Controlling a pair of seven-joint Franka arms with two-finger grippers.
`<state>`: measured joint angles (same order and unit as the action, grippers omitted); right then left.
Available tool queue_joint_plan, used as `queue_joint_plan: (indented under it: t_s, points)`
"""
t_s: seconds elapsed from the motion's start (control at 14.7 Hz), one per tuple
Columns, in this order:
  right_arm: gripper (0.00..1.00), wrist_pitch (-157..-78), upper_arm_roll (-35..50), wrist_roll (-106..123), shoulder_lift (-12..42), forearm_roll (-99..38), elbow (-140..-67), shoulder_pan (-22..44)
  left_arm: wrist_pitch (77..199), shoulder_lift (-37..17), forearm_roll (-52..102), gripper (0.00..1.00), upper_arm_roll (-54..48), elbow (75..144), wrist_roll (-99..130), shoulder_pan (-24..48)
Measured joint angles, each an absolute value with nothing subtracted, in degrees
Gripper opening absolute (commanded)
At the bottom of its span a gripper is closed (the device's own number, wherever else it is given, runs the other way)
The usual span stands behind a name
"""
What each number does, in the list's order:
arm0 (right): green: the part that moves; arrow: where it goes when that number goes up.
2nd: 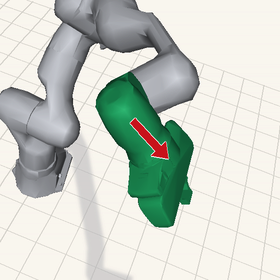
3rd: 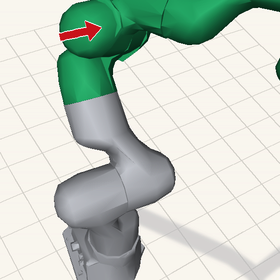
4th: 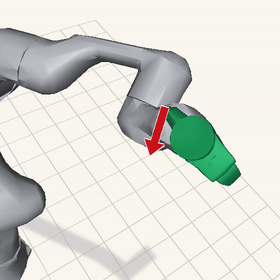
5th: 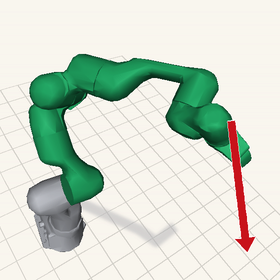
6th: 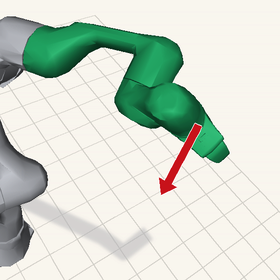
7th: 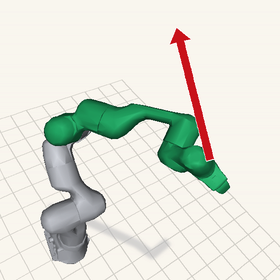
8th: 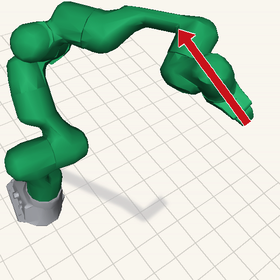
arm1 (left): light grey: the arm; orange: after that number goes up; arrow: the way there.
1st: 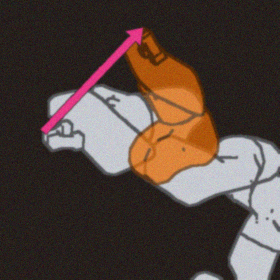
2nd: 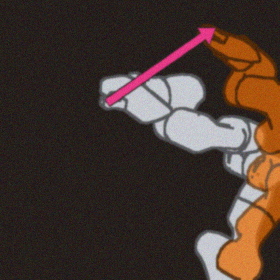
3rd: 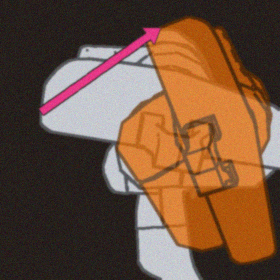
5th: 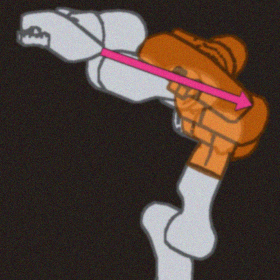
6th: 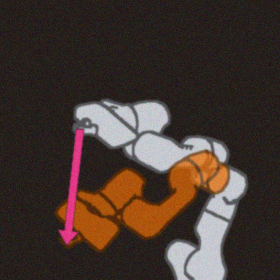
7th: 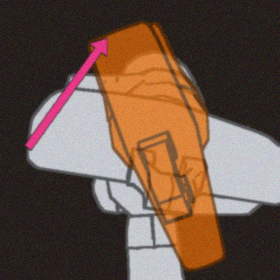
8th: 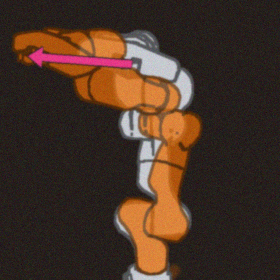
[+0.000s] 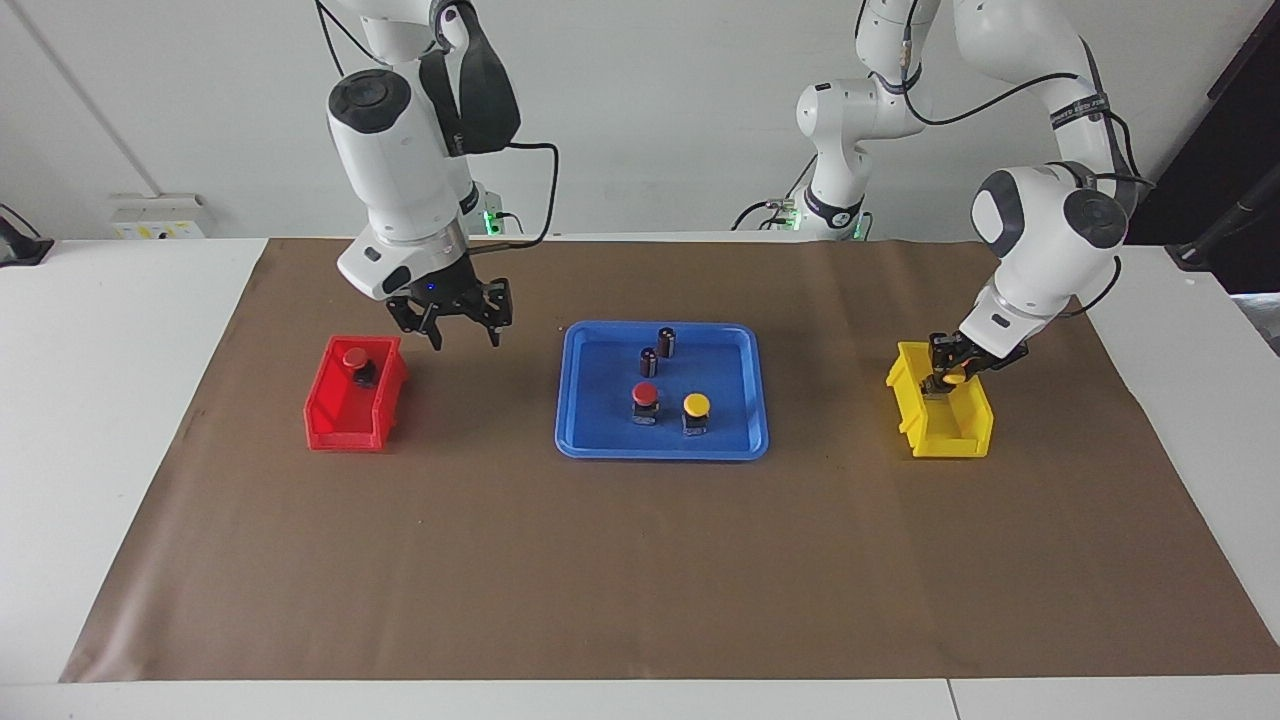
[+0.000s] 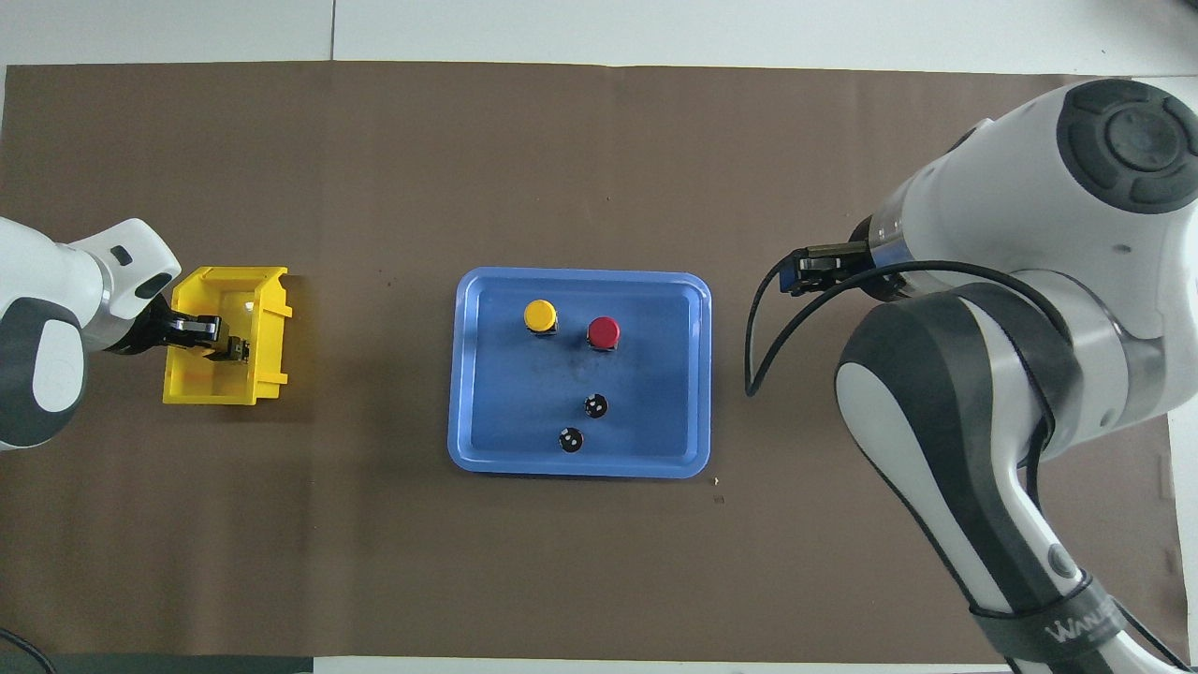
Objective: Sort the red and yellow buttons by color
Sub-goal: 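Reach into the tray and grasp the second red button with the right gripper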
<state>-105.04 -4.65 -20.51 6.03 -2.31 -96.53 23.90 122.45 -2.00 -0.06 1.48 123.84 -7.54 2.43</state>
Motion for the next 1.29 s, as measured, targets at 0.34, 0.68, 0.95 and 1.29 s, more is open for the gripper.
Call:
queue_joint_plan:
  t_s: [0.34, 0.68, 0.95, 1.29]
  points:
    - [0.76, -110.98, -4.46, -35.67, 13.86, -2.32, -92.02, 34.01, 124.86, -1.95, -1.36, 0.1, 1.43, 126.54, -7.6, 2.44]
    - [0.76, -118.09, -4.48, -39.11, 19.77, -2.35, -92.34, 36.71, 124.87, -1.76, -1.8, 0.59, 1.32, 126.66, -7.92, 2.47]
    - [0.76, -121.38, -4.51, -39.2, 23.26, -1.58, -93.02, 39.2, 125.01, -1.75, -1.88, 0.71, 1.2, 126.67, -8.0, 2.52]
    - [0.76, -123.28, -4.77, -39.26, 24.09, -0.03, -95.19, 39.68, 120.67, -1.73, -1.9, 0.72, 1.2, 121.3, -8.02, 2.51]
